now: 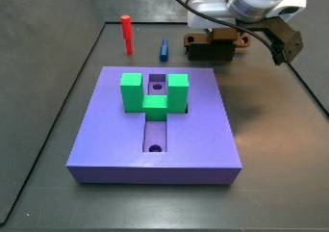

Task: Pick up the brown object. Move up. Place the brown object on the fixture. Regrasp the brown object. Move to above the board. Insert the brown object.
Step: Regrasp the brown object.

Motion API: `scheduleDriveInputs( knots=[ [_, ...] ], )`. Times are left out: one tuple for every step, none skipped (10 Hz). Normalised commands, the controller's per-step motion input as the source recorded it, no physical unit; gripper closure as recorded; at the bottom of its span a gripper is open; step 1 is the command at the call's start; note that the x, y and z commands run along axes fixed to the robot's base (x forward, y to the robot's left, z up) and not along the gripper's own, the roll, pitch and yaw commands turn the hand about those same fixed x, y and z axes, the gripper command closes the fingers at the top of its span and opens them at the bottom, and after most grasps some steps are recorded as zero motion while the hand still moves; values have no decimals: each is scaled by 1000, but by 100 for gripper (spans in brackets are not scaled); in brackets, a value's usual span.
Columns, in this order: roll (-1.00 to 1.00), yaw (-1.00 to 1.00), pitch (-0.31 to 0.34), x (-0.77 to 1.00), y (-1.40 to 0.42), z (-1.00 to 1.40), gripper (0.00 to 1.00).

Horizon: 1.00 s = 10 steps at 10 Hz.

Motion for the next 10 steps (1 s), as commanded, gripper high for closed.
scheduleDriveInputs(
  knots=[
    [511,360,0,126,0,-60,0],
    [497,369,0,120,0,-83,0],
    [191,114,0,0,0,-134,0],
    [0,0,0,0,0,-189,0],
    [0,0,0,0,0,-157,0],
    [17,0,0,0,0,-91,0],
    [43,0,0,0,-9,-126,0],
    [14,0,0,0,0,-91,0],
    [17,0,0,0,0,-94,0],
    [54,0,0,0,-11,-83,0]
  ],
)
